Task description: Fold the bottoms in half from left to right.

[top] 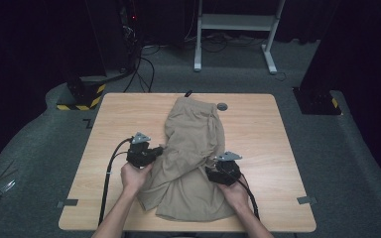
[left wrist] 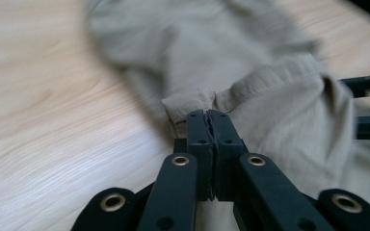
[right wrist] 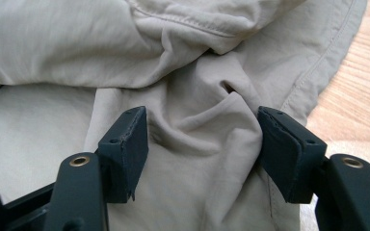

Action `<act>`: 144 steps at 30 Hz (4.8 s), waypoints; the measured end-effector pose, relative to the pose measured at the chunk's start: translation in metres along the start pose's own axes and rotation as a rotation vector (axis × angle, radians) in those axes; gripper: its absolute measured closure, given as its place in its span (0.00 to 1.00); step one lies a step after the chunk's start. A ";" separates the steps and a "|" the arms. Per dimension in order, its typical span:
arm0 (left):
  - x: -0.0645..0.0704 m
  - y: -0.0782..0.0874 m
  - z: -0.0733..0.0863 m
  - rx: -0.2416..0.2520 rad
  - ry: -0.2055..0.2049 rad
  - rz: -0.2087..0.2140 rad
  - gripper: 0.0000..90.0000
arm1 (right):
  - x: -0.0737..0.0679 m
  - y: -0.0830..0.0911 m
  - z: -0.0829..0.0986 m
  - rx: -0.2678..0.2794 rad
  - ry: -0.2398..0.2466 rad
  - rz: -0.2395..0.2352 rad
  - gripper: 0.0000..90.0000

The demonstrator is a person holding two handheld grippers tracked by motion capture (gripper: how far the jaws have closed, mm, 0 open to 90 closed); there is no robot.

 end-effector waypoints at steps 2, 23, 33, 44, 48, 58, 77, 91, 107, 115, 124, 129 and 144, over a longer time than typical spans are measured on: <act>0.015 0.008 -0.004 0.025 -0.016 0.048 0.98 | 0.001 0.002 0.001 -0.002 -0.017 -0.008 0.41; 0.148 -0.012 0.059 -0.148 -0.267 0.291 0.98 | 0.018 0.065 0.014 0.097 -0.074 -0.121 0.59; 0.158 -0.008 0.068 -0.158 -0.321 0.303 0.76 | -0.006 0.050 0.013 0.067 -0.052 -0.219 0.63; 0.141 0.017 0.043 -0.049 -0.260 0.258 0.50 | -0.023 0.043 0.013 0.041 -0.011 -0.266 0.92; 0.130 0.021 0.040 -0.031 -0.227 0.224 0.46 | -0.022 0.045 0.012 0.054 -0.011 -0.276 0.99; 0.064 0.025 0.028 0.006 -0.098 0.014 0.45 | -0.008 0.070 -0.004 0.121 -0.019 -0.266 0.99; 0.063 0.001 0.074 -0.132 -0.079 0.010 0.45 | 0.048 0.069 0.018 0.005 -0.077 -0.126 0.94; 0.059 0.006 0.087 -0.168 -0.099 0.004 0.95 | 0.037 0.060 0.030 0.025 -0.079 -0.128 0.99; 0.045 0.024 0.078 -0.133 -0.033 -0.029 0.66 | 0.048 0.071 0.031 0.049 -0.101 -0.087 0.69; 0.026 -0.015 0.060 -0.144 0.031 -0.089 0.58 | 0.052 0.055 0.010 0.069 -0.121 -0.073 0.69; 0.032 -0.018 0.065 -0.205 -0.060 -0.082 0.94 | 0.055 0.044 0.019 -0.005 -0.075 -0.071 1.00; 0.033 0.001 0.077 -0.216 -0.043 -0.042 0.95 | 0.054 0.061 0.035 -0.011 -0.057 -0.075 1.00; 0.024 -0.018 0.049 -0.119 0.038 -0.067 0.57 | 0.056 0.060 0.008 0.054 -0.086 -0.058 0.67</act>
Point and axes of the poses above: each handheld gripper's, and its own axes: y roughly backward along the jaws, z roughly out of its underside, x roughly to its right, the point moved 6 cm from there along -y, roughly forward along the jaws, and after that the axes turned 4 degrees about x, right-handed, at the moved point
